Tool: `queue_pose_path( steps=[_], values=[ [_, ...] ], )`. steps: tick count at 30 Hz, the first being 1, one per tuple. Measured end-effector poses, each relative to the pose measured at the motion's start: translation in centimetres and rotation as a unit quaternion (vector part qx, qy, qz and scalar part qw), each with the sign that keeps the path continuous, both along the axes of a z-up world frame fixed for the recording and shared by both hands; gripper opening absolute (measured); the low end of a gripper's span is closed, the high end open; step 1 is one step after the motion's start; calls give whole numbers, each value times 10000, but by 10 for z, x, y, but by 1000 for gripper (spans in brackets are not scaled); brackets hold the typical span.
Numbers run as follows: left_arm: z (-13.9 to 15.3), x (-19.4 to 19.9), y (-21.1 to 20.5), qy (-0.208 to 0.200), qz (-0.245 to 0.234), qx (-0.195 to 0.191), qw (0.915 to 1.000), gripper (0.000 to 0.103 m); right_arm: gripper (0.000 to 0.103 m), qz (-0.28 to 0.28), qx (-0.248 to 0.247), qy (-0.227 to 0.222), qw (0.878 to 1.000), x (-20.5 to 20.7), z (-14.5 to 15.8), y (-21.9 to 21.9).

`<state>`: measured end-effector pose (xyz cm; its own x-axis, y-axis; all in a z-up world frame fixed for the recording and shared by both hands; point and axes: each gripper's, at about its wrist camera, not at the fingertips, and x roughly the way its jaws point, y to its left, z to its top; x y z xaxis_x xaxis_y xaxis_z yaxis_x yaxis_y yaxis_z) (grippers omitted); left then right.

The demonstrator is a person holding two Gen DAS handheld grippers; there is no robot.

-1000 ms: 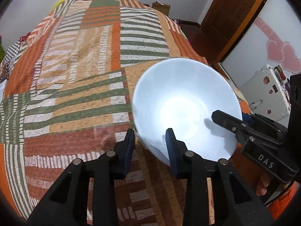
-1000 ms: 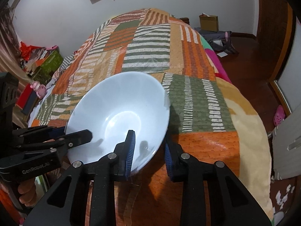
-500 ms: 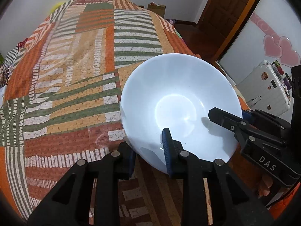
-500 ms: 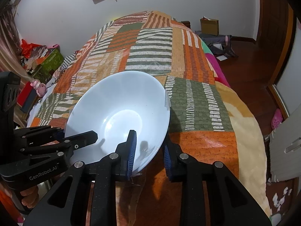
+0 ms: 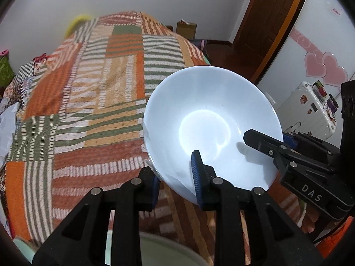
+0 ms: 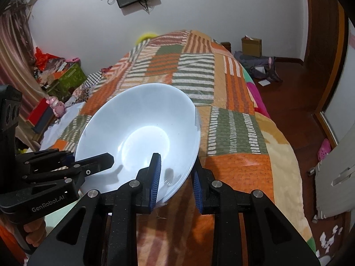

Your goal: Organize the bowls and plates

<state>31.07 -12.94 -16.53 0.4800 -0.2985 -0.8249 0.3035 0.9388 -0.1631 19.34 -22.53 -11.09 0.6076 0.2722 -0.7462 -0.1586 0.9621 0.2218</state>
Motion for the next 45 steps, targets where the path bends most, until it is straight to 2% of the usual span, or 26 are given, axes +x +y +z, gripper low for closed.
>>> queue_pose_path(
  steps=[10, 18, 33, 45],
  values=[
    [38, -50, 30, -278, 237, -35, 9993, 26, 24, 146, 58, -286, 9995, -31, 25, 31],
    [51, -85, 66, -377, 508, -138, 9979, 26, 24, 396, 77, -438, 9982, -49, 35, 63],
    [61, -144, 153, -519, 1200, -109, 9914, 26, 24, 1116, 141, -429, 9927, -71, 29, 142],
    [57, -190, 226, -542, 1833, -64, 9815, 26, 24, 1750, 234, -335, 9837, -88, 22, 210]
  ],
)
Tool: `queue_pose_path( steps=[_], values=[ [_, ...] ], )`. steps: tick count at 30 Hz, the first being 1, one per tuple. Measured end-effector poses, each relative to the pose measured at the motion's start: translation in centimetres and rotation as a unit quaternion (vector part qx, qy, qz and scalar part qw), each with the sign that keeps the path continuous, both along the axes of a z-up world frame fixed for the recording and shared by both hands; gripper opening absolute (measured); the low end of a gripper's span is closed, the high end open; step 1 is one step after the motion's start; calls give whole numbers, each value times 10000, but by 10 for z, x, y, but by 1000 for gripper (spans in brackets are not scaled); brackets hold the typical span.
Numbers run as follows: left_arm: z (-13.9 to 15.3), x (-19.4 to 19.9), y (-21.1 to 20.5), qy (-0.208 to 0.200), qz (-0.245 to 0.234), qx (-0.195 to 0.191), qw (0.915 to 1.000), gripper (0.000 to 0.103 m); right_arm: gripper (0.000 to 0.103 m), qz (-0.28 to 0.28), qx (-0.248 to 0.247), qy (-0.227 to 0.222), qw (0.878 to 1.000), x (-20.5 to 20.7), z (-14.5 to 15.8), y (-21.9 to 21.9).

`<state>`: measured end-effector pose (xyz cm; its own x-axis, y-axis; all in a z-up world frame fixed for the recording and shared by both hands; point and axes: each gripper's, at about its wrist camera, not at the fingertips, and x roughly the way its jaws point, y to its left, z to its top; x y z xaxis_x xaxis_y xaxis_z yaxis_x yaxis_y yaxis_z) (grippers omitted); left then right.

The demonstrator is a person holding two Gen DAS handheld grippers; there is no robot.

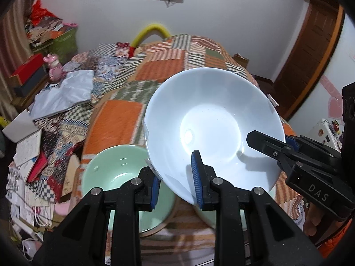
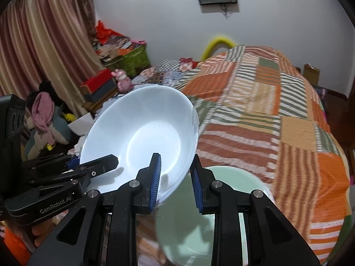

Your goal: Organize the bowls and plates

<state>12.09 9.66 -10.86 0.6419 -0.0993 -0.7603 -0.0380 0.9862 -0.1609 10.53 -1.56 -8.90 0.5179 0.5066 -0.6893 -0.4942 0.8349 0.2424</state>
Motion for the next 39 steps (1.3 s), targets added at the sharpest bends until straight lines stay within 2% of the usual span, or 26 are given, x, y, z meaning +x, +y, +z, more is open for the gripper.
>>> queue_pose_path(
  steps=[16, 29, 34, 39],
  values=[
    [-34, -29, 66, 318, 563, -131, 9978, 26, 24, 493, -108, 433, 9978, -10, -31, 60],
    [-70, -29, 85, 715, 639, -292, 9950, 26, 24, 614, -265, 959, 9931, -8, -63, 78],
    [-75, -30, 92, 702, 702, -434, 9941, 26, 24, 651, -249, 1103, 9915, -7, -72, 80],
    [-76, -29, 91, 689, 693, -305, 9947, 26, 24, 706, -189, 1131, 9909, -6, -72, 78]
  ],
)
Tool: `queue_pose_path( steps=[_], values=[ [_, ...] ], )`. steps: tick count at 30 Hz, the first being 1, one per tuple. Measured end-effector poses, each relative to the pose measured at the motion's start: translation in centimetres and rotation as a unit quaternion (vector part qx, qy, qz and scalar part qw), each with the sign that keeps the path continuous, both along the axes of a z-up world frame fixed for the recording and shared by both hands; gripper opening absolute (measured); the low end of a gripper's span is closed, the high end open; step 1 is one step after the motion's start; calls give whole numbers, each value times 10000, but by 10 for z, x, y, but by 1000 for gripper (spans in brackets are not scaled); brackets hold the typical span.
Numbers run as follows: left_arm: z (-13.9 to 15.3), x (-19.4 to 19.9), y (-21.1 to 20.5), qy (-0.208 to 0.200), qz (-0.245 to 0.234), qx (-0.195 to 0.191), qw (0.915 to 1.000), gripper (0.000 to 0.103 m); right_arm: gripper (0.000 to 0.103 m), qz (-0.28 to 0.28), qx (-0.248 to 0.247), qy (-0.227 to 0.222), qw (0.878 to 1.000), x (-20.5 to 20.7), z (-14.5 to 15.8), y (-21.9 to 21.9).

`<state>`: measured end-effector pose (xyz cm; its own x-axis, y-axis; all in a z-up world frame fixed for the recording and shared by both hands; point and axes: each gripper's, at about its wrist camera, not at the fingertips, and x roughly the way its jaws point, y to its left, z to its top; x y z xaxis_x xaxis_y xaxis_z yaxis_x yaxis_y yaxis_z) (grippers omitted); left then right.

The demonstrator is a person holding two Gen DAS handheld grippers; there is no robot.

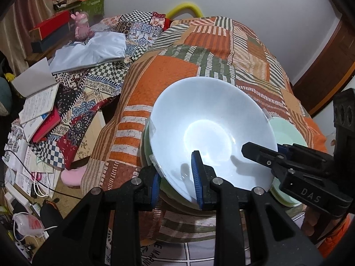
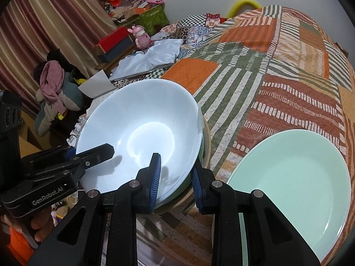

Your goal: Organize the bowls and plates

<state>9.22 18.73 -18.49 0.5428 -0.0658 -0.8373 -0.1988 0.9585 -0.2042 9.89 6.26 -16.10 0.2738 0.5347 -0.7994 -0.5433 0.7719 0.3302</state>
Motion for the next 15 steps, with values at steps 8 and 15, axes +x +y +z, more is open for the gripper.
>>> queue_pose_path(
  steps=[8, 15],
  values=[
    [-4, 3, -4, 68, -39, 111, 9999, 26, 25, 44, 34, 21, 10000, -2, 0, -6],
    [-4, 5, -7, 114, -60, 250, 9996, 26, 26, 3, 57, -6, 10000, -2, 3, -12]
  ],
)
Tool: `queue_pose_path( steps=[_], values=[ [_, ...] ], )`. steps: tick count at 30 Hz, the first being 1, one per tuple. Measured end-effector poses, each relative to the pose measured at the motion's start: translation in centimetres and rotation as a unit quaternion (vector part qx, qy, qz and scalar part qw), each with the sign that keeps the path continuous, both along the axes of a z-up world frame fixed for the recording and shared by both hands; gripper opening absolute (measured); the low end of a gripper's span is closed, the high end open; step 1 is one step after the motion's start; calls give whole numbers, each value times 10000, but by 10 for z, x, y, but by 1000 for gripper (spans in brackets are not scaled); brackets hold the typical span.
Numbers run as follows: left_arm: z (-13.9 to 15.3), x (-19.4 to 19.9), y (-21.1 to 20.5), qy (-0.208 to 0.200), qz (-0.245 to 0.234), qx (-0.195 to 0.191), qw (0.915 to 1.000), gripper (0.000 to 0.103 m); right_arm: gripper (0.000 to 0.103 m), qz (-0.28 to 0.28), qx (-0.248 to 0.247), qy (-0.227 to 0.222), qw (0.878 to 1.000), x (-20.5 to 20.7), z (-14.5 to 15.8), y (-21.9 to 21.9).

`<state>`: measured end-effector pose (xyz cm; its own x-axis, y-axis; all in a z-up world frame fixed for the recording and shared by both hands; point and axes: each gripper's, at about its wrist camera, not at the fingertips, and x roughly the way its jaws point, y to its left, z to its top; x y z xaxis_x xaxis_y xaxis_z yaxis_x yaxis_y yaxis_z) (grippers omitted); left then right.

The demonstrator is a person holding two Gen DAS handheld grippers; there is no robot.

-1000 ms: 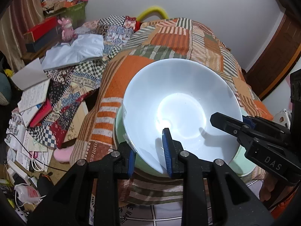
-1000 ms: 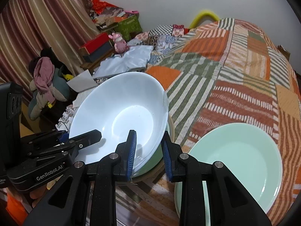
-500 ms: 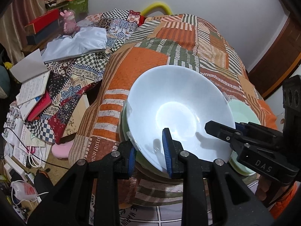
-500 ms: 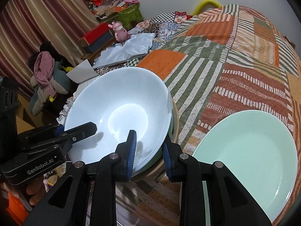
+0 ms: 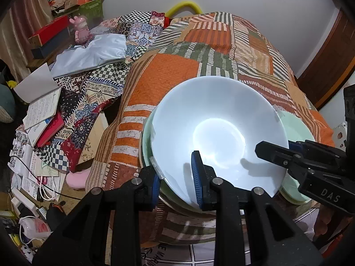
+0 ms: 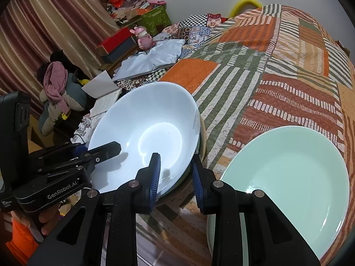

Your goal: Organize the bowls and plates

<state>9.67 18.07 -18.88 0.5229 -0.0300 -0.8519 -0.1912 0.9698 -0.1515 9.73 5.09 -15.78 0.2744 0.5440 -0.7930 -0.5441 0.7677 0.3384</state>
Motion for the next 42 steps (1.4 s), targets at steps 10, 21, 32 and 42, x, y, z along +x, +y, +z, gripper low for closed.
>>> queue_pose_path(
  steps=[10, 21, 32, 42],
  values=[
    [9, 1, 4, -2, 120, 45, 9999, 26, 27, 39, 70, 6, 10000, -1, -1, -6],
    [23, -11, 13, -162, 259, 294, 9991, 31, 27, 10, 66, -154, 9999, 1, 5, -9],
    [1, -17, 24, -8, 345, -32, 9994, 42, 27, -7, -129, 56, 9999, 7, -11, -3],
    [-20, -10, 25, 144, 245, -516, 9983, 46, 29, 70, -252, 195, 9995, 8, -21, 7]
  ],
)
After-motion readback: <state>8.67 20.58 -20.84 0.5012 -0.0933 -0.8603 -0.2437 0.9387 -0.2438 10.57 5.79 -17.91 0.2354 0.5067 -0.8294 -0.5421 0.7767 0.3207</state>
